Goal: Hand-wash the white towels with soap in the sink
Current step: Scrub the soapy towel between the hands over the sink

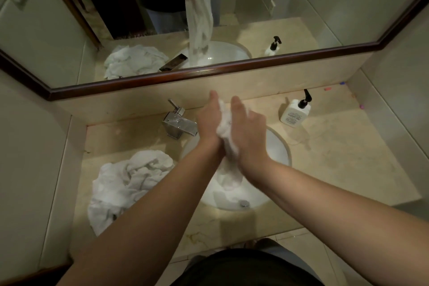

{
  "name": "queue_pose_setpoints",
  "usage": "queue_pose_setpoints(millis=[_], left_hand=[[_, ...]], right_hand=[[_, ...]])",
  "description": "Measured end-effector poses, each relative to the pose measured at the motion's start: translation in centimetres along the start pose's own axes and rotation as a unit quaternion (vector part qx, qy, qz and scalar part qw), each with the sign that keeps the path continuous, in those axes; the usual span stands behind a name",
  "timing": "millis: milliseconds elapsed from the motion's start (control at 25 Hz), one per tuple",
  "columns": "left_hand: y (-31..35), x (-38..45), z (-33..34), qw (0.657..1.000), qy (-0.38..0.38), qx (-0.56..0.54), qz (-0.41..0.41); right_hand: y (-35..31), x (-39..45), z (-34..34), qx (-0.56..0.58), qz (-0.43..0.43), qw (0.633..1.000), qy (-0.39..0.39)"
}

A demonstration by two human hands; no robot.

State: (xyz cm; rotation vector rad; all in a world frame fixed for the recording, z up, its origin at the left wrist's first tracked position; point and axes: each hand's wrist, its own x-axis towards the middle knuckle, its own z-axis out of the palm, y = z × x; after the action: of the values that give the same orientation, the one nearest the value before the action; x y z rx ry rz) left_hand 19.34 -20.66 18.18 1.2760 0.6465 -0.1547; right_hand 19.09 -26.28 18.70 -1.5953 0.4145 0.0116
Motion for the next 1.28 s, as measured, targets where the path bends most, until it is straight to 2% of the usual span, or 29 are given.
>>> queue_pose_setpoints(millis=[40, 160, 240, 360, 560, 720, 800, 880, 1000, 1080, 1280], left_hand=[[0.0, 0.3, -0.2, 1.0, 0.018, -0.002, 0.004], [-0.6, 0.4, 0.0, 0.997, -0.019, 0.058, 0.049], [-1.2, 1.0, -0.1, 0.997, -0.024, 0.056, 0.041], [-2.3, 3.3, -0.9, 0.998, 0.045, 0.041, 0.02], [-5.4, 5.5, -3.1, 0.993, 0.04, 0.105, -0.026], [-7.8, 7.2, -4.6, 0.989, 0.034, 0.125, -0.065], [-8.8, 8.0, -4.9, 0.987, 0.01, 0.145, -0.071], [-9.8, 8.9, -5.4, 0.979, -0.045, 0.19, -0.052], [-11.8, 10.9, -6.0, 0.953, -0.094, 0.283, -0.053], [-13.0, 12.2, -5.9, 0.94, -0.098, 0.322, -0.065], [-16.3, 15.5, -5.2, 0.943, -0.053, 0.297, -0.141]], right_hand=[[0.1, -0.2, 0.0, -0.02, -0.014, 1.0, -0.016], [0.5, 0.7, -0.2, 0.017, 0.003, 0.998, 0.066], [1.1, 0.7, -0.2, 0.051, 0.029, 0.997, 0.053], [3.1, -0.2, -0.8, 0.012, 0.037, 0.999, -0.008], [6.5, 4.3, -5.2, -0.049, 0.074, 0.995, 0.044], [10.3, 7.7, -7.6, -0.178, 0.123, 0.976, -0.037], [11.7, 9.7, -8.6, -0.238, 0.122, 0.957, -0.108], [12.6, 11.4, -9.3, -0.249, 0.12, 0.94, -0.197], [14.2, 14.0, -10.1, -0.205, 0.188, 0.916, -0.29], [15.5, 15.1, -10.3, -0.198, 0.217, 0.909, -0.297], [19.5, 17.5, -9.1, -0.217, 0.23, 0.911, -0.266]])
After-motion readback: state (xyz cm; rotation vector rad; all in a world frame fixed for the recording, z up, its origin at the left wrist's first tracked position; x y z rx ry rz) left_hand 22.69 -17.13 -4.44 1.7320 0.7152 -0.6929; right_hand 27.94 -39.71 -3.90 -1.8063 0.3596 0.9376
